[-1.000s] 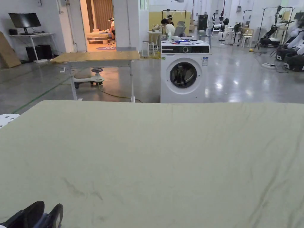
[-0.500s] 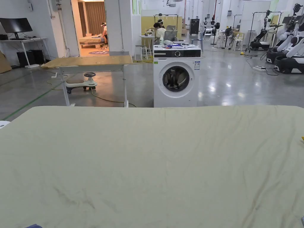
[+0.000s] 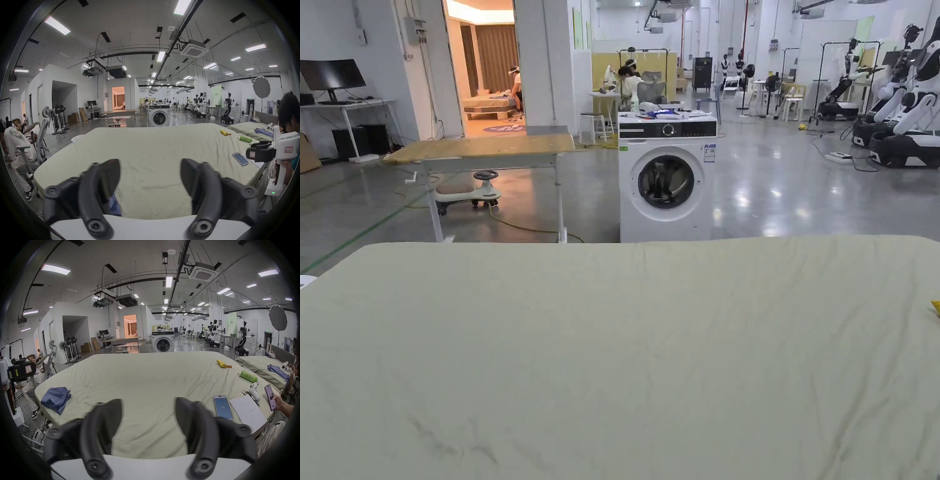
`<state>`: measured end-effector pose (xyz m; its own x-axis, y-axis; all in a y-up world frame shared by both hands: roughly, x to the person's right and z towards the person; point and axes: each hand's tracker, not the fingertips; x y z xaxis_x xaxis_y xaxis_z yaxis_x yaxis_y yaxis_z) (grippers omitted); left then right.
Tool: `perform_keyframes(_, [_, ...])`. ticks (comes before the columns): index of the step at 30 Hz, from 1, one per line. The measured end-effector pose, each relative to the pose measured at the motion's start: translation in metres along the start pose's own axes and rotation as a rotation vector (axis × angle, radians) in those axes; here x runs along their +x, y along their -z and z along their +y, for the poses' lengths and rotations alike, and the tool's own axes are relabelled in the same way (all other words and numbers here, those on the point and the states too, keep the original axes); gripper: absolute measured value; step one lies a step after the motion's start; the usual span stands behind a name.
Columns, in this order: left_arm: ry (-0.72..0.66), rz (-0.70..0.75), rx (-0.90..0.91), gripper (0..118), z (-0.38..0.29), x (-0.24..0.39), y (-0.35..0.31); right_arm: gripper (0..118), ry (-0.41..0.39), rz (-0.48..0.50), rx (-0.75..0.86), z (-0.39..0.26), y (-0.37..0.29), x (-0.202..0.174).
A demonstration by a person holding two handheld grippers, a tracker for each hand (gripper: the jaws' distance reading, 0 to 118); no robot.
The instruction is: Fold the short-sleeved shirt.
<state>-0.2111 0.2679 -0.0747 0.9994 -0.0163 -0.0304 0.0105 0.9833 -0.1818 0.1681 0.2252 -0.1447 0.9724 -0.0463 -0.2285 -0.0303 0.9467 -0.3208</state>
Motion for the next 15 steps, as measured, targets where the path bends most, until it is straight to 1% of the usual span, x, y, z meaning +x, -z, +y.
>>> perform_keyframes(1, [-0.001,0.001,0.004,87,0.0002,-0.0007,-0.0008,83,0.003,-0.002,0.007,-0.0002,-0.0004,0.0007])
perform_keyframes(3, [0.005,0.008,0.007,88,0.0008,-0.0006,-0.0017,85,0.019,0.004,0.020,-0.0011,-0.0012,0.0021])
perform_keyframes(4, [0.012,0.004,0.005,90,0.0009,-0.0008,-0.0016,90,0.029,0.013,0.023,-0.0020,-0.0008,0.0034])
perform_keyframes(6, [0.021,-0.008,0.000,102,-0.0005,-0.0014,-0.0004,109,0.051,0.028,0.030,-0.0052,0.0007,0.0055])
perform_keyframes(7, [0.023,-0.004,-0.005,107,-0.0013,-0.0008,-0.0002,116,0.053,0.030,0.027,-0.0064,0.0010,0.0052])
perform_keyframes(8, [0.027,0.001,-0.003,112,-0.0026,-0.0002,-0.0006,118,0.051,0.030,0.032,-0.0075,0.0000,0.0041])
perform_keyframes(12, [0.020,-0.005,0.013,112,-0.0025,-0.0011,-0.0038,118,0.018,0.050,0.059,-0.0064,-0.0041,0.0015])
perform_keyframes(15, [0.015,-0.009,0.019,112,-0.0017,-0.0019,-0.0043,118,0.007,0.045,0.060,-0.0044,-0.0041,-0.0010])
